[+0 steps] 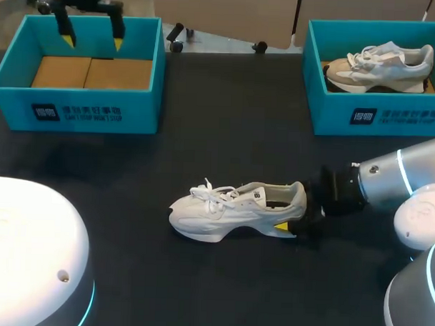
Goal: Take the shoe out of the shoebox, open the shoe tongue, remove and reinsert the insole, then place the shoe into the shoebox
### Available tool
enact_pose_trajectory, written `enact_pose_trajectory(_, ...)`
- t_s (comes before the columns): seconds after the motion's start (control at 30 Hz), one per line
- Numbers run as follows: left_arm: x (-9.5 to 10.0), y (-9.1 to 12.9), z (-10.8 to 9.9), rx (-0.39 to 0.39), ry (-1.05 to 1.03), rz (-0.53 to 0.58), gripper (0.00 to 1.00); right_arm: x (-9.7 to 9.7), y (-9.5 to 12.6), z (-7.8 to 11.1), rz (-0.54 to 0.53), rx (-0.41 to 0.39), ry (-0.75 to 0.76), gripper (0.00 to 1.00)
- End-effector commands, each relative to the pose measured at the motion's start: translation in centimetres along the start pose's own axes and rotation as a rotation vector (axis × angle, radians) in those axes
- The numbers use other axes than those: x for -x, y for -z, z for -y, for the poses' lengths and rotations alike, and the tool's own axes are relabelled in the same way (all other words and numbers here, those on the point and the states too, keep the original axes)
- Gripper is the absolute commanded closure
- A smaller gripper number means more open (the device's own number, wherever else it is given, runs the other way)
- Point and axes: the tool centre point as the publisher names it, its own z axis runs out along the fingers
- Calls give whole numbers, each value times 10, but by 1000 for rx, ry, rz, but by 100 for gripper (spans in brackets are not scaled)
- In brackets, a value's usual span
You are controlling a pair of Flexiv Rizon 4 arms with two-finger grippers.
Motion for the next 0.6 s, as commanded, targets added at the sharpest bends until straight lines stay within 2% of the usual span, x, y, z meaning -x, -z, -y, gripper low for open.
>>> enact_pose_trajectory(0.03, -20, -5, -13, -17, 3, 24, 0, 3, -1, 4, 1, -3, 0, 100)
enact_pose_trajectory(0.4, -61, -6, -46, -74, 53, 23, 0, 3, -1, 4, 1, -3, 0, 100)
enact_pose_trajectory(0.5, -71, -8, -54, -56, 56, 21, 0, 3, -1, 4, 1, -3, 0, 100)
enact_pose_trajectory(0.6, -77, -7, -61, -55, -30, -1, 0, 3, -1, 4, 1, -3, 0, 100)
